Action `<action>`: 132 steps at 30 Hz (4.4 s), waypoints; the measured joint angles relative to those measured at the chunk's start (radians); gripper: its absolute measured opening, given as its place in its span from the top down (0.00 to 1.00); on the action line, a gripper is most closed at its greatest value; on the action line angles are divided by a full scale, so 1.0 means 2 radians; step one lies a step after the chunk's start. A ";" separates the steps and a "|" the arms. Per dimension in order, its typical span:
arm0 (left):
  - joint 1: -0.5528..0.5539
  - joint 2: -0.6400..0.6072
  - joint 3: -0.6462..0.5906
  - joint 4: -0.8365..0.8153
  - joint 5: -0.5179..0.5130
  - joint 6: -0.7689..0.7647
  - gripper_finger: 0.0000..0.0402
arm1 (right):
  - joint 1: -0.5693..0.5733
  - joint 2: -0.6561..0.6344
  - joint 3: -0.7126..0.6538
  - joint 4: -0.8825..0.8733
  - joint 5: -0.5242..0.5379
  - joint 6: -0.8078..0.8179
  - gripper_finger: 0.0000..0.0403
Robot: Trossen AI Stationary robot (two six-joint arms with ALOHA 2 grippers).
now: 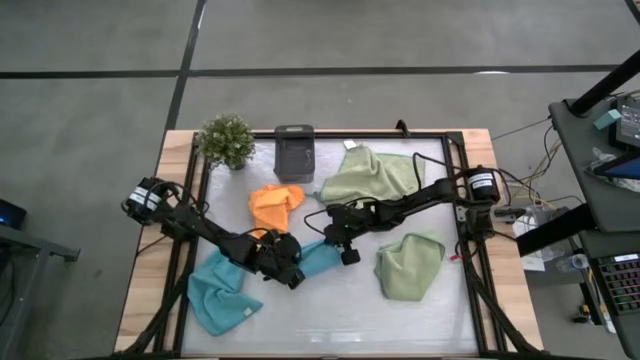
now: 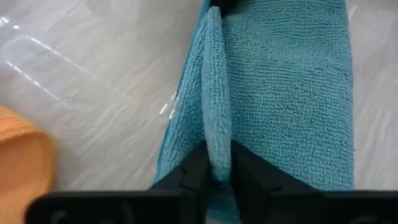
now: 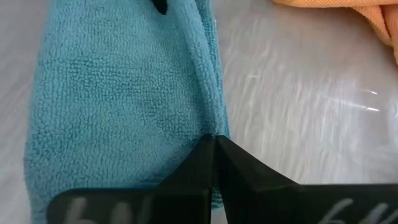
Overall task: Fold microfiber towels
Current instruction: Fold the right blue towel, then put the right blue folded towel into the bin
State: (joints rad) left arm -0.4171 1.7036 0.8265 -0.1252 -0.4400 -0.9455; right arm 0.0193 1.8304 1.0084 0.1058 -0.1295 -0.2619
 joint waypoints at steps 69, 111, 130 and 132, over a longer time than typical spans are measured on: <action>0.029 -0.068 -0.024 0.044 -0.081 0.123 1.00 | 0.067 -0.019 -0.041 0.063 0.026 0.058 0.98; 0.033 -0.022 -0.021 0.037 -0.049 0.138 1.00 | 0.026 -0.020 -0.039 0.058 0.065 0.037 0.98; 0.020 -0.042 0.102 -0.022 -0.035 0.177 1.00 | 0.042 -0.156 -0.088 -0.043 0.065 0.062 0.98; 0.016 -0.038 0.120 -0.049 -0.035 0.176 1.00 | 0.046 -0.179 -0.108 -0.031 0.065 0.071 0.98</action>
State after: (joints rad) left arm -0.3859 1.6275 1.0671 -0.2232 -0.5095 -0.5941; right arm 0.1119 1.4715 0.7919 0.0429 0.0013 -0.1201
